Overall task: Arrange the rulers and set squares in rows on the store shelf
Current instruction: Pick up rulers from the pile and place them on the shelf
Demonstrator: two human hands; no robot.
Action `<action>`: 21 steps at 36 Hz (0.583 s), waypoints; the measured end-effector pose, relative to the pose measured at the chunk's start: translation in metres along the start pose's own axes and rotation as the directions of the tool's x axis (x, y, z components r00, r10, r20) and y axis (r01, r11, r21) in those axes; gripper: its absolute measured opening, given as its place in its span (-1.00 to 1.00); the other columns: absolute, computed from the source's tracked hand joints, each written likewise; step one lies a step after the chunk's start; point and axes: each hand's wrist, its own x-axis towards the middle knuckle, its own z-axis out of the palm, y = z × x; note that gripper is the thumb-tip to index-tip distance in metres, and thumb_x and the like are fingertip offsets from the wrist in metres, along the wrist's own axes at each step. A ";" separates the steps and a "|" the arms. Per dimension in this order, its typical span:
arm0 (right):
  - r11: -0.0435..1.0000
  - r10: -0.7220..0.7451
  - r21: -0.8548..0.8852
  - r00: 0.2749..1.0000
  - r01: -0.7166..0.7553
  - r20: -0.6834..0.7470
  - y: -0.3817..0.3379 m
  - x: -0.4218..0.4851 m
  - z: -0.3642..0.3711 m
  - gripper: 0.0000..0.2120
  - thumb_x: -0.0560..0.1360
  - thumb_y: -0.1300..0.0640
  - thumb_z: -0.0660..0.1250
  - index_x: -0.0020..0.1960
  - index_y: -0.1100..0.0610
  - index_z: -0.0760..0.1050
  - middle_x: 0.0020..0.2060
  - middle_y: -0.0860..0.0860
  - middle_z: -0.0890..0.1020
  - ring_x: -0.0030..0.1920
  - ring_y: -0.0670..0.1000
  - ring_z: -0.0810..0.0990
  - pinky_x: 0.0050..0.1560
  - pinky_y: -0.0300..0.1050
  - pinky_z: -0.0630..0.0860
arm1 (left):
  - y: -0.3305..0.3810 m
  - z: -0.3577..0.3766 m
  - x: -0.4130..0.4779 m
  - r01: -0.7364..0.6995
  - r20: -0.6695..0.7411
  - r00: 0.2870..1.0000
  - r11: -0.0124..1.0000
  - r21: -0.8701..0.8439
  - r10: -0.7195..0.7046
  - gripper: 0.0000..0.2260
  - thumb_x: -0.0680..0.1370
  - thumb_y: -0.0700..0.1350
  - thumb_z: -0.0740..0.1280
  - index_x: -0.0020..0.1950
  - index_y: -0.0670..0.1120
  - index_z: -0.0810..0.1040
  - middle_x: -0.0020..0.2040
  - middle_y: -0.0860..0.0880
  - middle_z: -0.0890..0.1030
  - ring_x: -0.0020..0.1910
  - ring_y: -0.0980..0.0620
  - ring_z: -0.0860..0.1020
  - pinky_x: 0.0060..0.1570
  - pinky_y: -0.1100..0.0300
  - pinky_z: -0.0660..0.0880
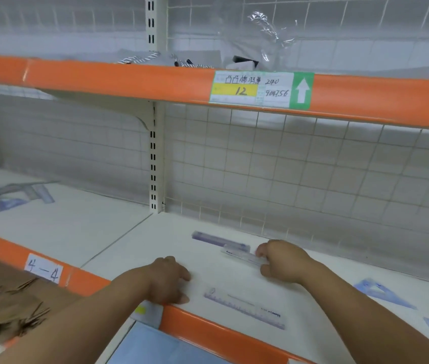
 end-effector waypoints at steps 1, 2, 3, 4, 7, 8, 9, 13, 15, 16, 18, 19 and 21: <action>1.000 -0.008 -0.005 1.000 0.008 0.003 -0.004 0.008 -0.001 -0.61 0.52 0.04 0.26 0.34 0.02 0.41 0.15 0.00 0.50 0.14 0.04 0.49 0.00 -0.14 0.41 | -0.004 0.000 -0.001 0.020 -0.005 1.000 1.000 0.002 -0.020 -0.43 0.53 0.17 0.29 0.51 0.09 0.24 0.38 -0.06 0.28 0.39 -0.07 0.28 0.37 0.12 0.28; 1.000 -0.017 -0.010 1.000 0.017 0.001 -0.009 0.016 -0.001 -0.62 0.52 0.04 0.26 0.33 0.03 0.41 0.15 0.02 0.51 0.14 0.05 0.50 0.02 -0.12 0.43 | -0.008 0.000 -0.003 0.041 -0.010 0.999 0.999 0.004 -0.041 -0.42 0.53 0.17 0.29 0.51 0.10 0.23 0.38 -0.07 0.28 0.39 -0.07 0.28 0.36 0.12 0.28; 1.000 -0.023 -0.016 1.000 0.023 -0.003 -0.012 0.023 -0.002 -0.64 0.52 0.05 0.26 0.30 0.05 0.43 0.14 0.03 0.52 0.13 0.06 0.51 0.04 -0.10 0.46 | -0.011 0.000 -0.004 0.062 -0.013 0.998 0.998 0.002 -0.062 -0.42 0.52 0.16 0.29 0.51 0.10 0.23 0.37 -0.06 0.28 0.39 -0.07 0.28 0.35 0.11 0.29; 0.999 -0.026 -0.018 1.000 0.026 -0.008 -0.016 0.031 -0.001 -0.65 0.51 0.06 0.26 0.28 0.08 0.45 0.13 0.04 0.54 0.11 0.07 0.53 0.06 -0.07 0.48 | -0.014 0.000 -0.005 0.080 -0.016 0.997 0.997 -0.004 -0.080 -0.42 0.52 0.16 0.29 0.51 0.11 0.22 0.37 -0.06 0.28 0.38 -0.07 0.28 0.34 0.11 0.29; 0.999 -0.034 0.000 0.999 0.034 -0.018 -0.024 0.053 0.003 -0.68 0.48 0.08 0.26 0.22 0.11 0.49 0.11 0.06 0.55 0.09 0.09 0.54 0.03 -0.07 0.49 | -0.022 0.000 -0.008 0.117 -0.015 0.993 0.993 -0.033 -0.117 -0.44 0.53 0.12 0.29 0.51 0.12 0.22 0.37 -0.05 0.27 0.38 -0.06 0.27 0.33 0.10 0.30; 0.999 -0.036 0.000 0.999 0.036 -0.019 -0.026 0.059 0.004 -0.68 0.48 0.09 0.25 0.21 0.11 0.50 0.11 0.06 0.54 0.09 0.08 0.54 0.02 -0.08 0.49 | -0.023 0.000 -0.008 0.126 -0.012 0.992 0.991 -0.044 -0.126 -0.44 0.53 0.11 0.30 0.51 0.12 0.22 0.37 -0.05 0.27 0.38 -0.05 0.27 0.33 0.10 0.30; 0.999 -0.037 -0.005 0.999 0.037 -0.020 -0.028 0.065 0.005 -0.69 0.48 0.10 0.24 0.21 0.10 0.50 0.11 0.05 0.54 0.09 0.08 0.54 0.01 -0.09 0.48 | -0.024 0.000 -0.008 0.133 -0.010 0.991 0.990 -0.053 -0.134 -0.44 0.53 0.10 0.31 0.50 0.13 0.22 0.37 -0.04 0.27 0.38 -0.05 0.27 0.32 0.10 0.30; 0.998 -0.050 -0.031 0.998 0.049 -0.035 -0.035 0.083 0.010 -0.70 0.48 0.13 0.22 0.20 0.08 0.50 0.09 0.04 0.54 0.08 0.08 0.56 -0.01 -0.11 0.48 | -0.024 0.001 -0.006 0.155 -0.013 0.988 0.984 -0.087 -0.156 -0.43 0.52 0.07 0.35 0.49 0.13 0.25 0.34 -0.04 0.29 0.36 -0.05 0.31 0.31 0.10 0.32; 0.997 -0.059 -0.045 0.997 0.057 -0.053 -0.038 0.090 0.013 -0.71 0.50 0.14 0.21 0.20 0.09 0.50 0.08 0.04 0.54 0.06 0.08 0.56 -0.07 -0.12 0.44 | -0.025 0.002 -0.004 0.163 -0.016 0.986 0.981 -0.106 -0.165 -0.43 0.50 0.06 0.37 0.48 0.13 0.26 0.33 -0.03 0.29 0.34 -0.04 0.31 0.30 0.11 0.34; 0.997 -0.063 -0.049 0.996 0.060 -0.058 -0.038 0.093 0.014 -0.71 0.50 0.14 0.21 0.20 0.09 0.50 0.07 0.04 0.53 0.05 0.07 0.56 -0.10 -0.14 0.42 | -0.025 0.002 -0.004 0.165 -0.017 0.986 0.980 -0.114 -0.168 -0.43 0.50 0.05 0.38 0.48 0.13 0.27 0.33 -0.03 0.30 0.34 -0.04 0.32 0.29 0.11 0.34; 0.997 -0.062 -0.053 0.996 0.059 -0.065 -0.039 0.099 0.016 -0.73 0.51 0.14 0.20 0.19 0.08 0.50 0.01 0.02 0.51 -0.03 0.05 0.53 -0.16 -0.18 0.37 | -0.025 0.002 -0.004 0.167 -0.016 0.985 0.978 -0.122 -0.171 -0.42 0.50 0.04 0.38 0.48 0.13 0.27 0.32 -0.04 0.30 0.34 -0.05 0.31 0.30 0.10 0.34; 0.997 -0.059 -0.051 0.996 0.055 -0.071 -0.040 0.102 0.016 -0.74 0.50 0.15 0.19 0.17 0.08 0.51 -0.04 0.00 0.48 -0.09 0.04 0.50 -0.20 -0.19 0.35 | -0.025 0.002 -0.004 0.166 -0.013 0.986 0.979 -0.119 -0.169 -0.42 0.50 0.04 0.38 0.48 0.13 0.27 0.32 -0.04 0.30 0.34 -0.05 0.31 0.31 0.09 0.34; 0.998 -0.052 -0.044 0.995 0.048 -0.084 -0.041 0.107 0.018 -0.75 0.49 0.18 0.18 0.13 0.09 0.51 -0.10 -0.02 0.44 -0.15 0.02 0.46 -0.27 -0.19 0.33 | -0.025 0.000 -0.005 0.159 -0.009 0.987 0.982 -0.104 -0.160 -0.43 0.50 0.05 0.38 0.48 0.11 0.27 0.32 -0.06 0.30 0.35 -0.07 0.30 0.32 0.06 0.34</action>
